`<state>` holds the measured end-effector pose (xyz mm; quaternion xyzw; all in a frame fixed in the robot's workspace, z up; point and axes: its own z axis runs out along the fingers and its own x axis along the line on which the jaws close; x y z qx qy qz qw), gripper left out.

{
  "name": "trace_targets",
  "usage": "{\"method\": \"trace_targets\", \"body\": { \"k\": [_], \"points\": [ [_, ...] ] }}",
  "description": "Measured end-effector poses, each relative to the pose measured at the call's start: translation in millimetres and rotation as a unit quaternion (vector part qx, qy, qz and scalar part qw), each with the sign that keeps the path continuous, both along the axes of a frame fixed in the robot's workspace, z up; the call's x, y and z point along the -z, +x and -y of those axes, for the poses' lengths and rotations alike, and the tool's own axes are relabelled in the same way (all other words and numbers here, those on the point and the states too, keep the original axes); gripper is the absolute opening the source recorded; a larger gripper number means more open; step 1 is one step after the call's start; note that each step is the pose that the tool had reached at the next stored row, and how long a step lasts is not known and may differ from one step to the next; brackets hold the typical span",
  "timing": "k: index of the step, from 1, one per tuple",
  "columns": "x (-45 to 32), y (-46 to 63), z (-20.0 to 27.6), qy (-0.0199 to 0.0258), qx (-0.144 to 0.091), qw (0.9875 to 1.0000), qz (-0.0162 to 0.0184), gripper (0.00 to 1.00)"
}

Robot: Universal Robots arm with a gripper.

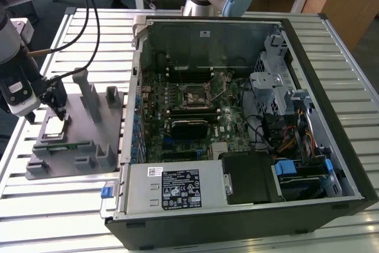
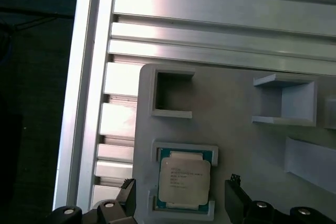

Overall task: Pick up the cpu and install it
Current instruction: 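Pick up the cpu and move it towards the insertion slot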

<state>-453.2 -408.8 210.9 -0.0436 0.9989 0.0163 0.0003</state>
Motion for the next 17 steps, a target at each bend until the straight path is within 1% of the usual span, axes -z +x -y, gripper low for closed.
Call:
{"method": "trace_targets", "body": {
  "k": [2,4,12,17],
  "points": [
    [2.0,0.1,0.0,-0.0002,0.000,1.0000,0.0040,0.76],
    [4.5,0.2,0.0,-0.0003,0.000,1.0000,0.0062,0.76],
    [18.3,0.1,0.0,-0.0004,0.000,1.0000,0.0074,0.76],
    [21.7,0.2,-1.0,-0.0008,0.002,1.0000,0.0075,0.75]
  ]
}}
